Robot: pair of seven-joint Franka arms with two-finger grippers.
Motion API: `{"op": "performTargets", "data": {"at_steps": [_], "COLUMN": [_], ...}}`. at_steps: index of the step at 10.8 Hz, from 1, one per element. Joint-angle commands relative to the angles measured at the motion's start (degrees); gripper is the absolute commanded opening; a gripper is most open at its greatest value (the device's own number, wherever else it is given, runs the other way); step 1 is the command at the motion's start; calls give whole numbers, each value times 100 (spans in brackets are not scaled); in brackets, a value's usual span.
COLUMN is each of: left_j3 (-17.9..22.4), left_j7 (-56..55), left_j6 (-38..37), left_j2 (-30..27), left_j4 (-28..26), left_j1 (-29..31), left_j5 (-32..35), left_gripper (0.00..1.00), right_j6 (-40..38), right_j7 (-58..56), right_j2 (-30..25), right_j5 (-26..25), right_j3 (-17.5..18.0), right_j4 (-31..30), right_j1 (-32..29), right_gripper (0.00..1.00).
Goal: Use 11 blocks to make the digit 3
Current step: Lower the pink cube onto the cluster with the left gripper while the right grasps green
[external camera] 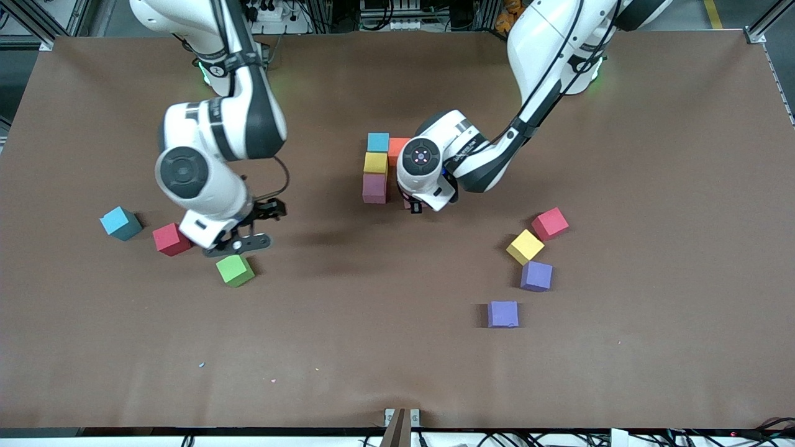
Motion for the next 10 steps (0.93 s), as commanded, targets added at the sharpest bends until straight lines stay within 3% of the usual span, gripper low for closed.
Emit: {"op": "performTargets", "data": {"at_steps": [1, 4, 8, 10], "left_j3": [134, 213, 213, 213], "left_j7": [-150, -186, -142, -142], "left_j6": [5, 5, 14, 6], "left_j2": [147, 226, 331, 393], "left_j4": [232, 329, 443, 531], "left_j1": [-247, -388, -476, -511], "left_j5": [128, 163, 207, 233], "left_gripper": [0, 0, 0, 0], "right_j6": [198, 591, 1049, 1322], "right_j7": [-504, -1012, -2481, -3016], "right_j2": [180, 382, 619, 830], "right_j5": [-74, -30, -21, -12], "right_j3": [36, 105, 1001, 1046], "right_j4": [103, 95, 261, 305], "right_j1": [-147, -445, -1552, -1738], "right_gripper": [100, 100, 100, 100]}}
